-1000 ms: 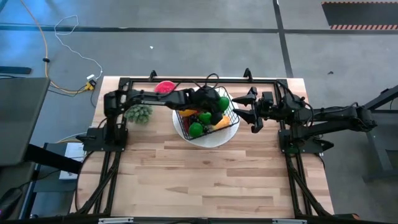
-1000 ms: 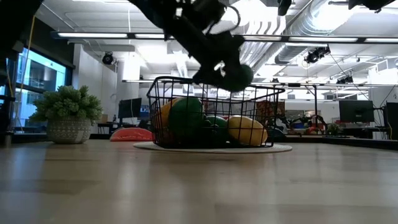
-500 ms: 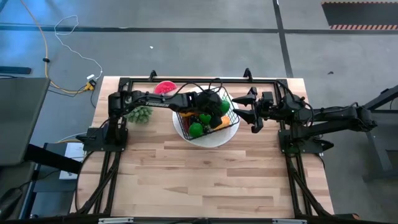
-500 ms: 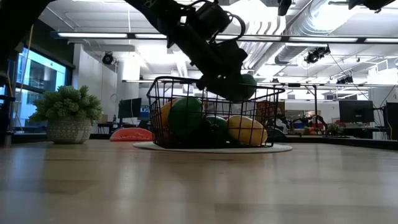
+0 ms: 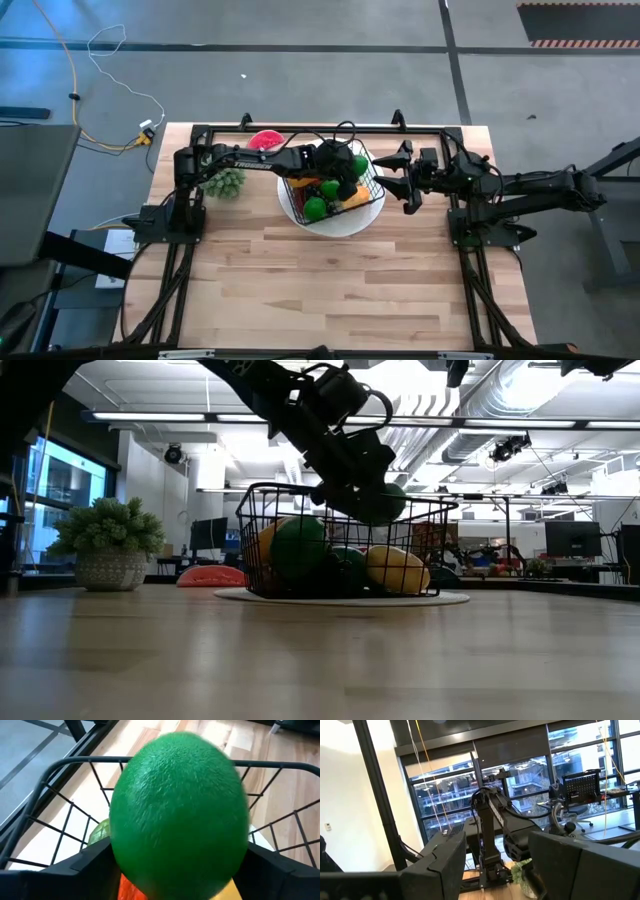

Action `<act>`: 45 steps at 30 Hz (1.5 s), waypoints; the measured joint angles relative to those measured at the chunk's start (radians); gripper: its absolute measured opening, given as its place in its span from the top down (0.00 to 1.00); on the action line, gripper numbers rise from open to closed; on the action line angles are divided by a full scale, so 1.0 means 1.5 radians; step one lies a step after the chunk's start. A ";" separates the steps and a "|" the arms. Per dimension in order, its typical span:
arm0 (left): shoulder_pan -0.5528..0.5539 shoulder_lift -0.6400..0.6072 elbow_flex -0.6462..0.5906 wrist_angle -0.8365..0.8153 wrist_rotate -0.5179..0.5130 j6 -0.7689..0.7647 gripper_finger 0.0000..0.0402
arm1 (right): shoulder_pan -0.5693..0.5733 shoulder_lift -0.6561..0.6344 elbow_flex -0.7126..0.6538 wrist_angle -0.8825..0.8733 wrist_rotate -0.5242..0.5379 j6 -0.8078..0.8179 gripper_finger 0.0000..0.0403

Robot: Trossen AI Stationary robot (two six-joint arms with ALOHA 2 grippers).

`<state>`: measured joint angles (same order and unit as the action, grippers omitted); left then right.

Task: Build produce basket
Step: Put the green lime into the black wire basket, then put the red watermelon into the black wire basket

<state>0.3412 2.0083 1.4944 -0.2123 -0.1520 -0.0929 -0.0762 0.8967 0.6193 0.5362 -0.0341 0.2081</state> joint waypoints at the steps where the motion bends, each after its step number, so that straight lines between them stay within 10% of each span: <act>1: 0.000 0.000 0.000 0.000 0.001 0.000 0.19 | 0.000 0.000 0.000 0.000 0.000 0.000 0.51; 14: 0.000 -0.024 -0.001 -0.015 0.049 0.013 0.05 | 0.000 0.000 0.000 0.000 0.000 0.000 0.51; 25: 0.026 -0.270 -0.013 -0.092 0.047 0.035 0.06 | 0.000 0.000 0.000 -0.017 0.000 -0.005 0.51; 31: 0.000 -0.447 -0.185 0.115 0.169 0.072 0.06 | 0.000 0.000 0.000 -0.026 0.000 -0.002 0.51; 38: -0.038 -0.622 -0.498 0.400 0.182 -0.036 0.06 | 0.000 0.000 0.000 -0.026 0.000 -0.005 0.51; 45: -0.057 -0.725 -0.623 0.469 0.186 -0.118 0.06 | 0.000 0.000 0.000 -0.028 0.000 -0.024 0.51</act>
<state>0.2550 0.9211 0.5593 0.4906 0.1263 -0.2702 -0.0765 0.8963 0.6193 0.4946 -0.0341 0.1715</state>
